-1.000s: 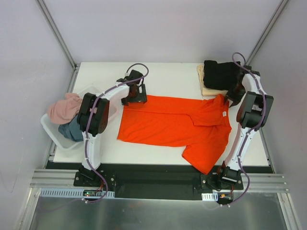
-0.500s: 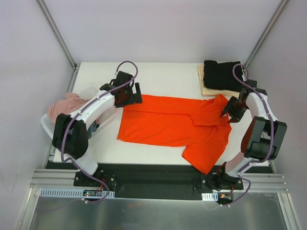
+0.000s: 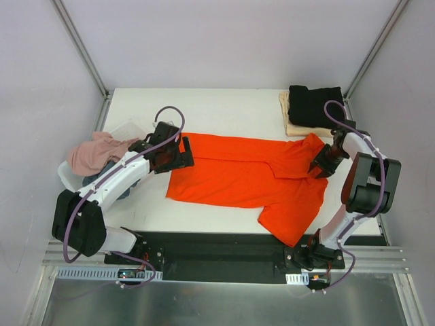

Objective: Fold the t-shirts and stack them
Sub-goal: Fold the flattened tshirt in 1/3 of the way

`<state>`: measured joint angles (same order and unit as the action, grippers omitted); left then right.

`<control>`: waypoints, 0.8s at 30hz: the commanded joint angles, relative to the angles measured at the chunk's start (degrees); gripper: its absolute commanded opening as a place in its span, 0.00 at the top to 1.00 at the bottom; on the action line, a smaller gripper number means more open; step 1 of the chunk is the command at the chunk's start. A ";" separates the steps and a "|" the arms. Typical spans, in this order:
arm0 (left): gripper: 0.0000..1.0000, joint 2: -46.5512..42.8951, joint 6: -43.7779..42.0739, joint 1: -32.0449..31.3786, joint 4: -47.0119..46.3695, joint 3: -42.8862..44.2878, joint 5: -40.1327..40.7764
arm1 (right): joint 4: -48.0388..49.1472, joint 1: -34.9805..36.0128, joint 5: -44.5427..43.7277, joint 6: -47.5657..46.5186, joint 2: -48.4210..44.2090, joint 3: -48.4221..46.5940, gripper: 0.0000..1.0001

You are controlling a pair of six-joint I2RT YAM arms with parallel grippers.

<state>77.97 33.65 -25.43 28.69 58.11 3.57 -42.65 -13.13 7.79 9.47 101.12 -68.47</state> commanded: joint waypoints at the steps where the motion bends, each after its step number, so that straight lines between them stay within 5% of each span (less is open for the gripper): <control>1: 0.01 -2.12 0.98 0.03 1.37 -0.36 1.61 | 1.70 0.29 0.91 3.09 1.27 -1.67 0.62; 4: 0.01 -2.48 0.81 0.03 1.90 -0.28 2.23 | 1.43 0.29 -0.14 4.67 1.45 -1.06 0.65; 14: 0.01 -2.13 -0.34 0.03 3.13 0.69 4.07 | 2.67 0.29 0.29 6.87 -3.12 0.53 0.99; 24: 0.01 -1.86 -0.43 0.03 3.13 1.31 4.86 | 0.99 1.79 -0.15 7.66 -14.10 4.65 0.99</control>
<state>77.43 33.65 -25.43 30.79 57.91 6.68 -39.88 -12.19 8.16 15.57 92.55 -66.04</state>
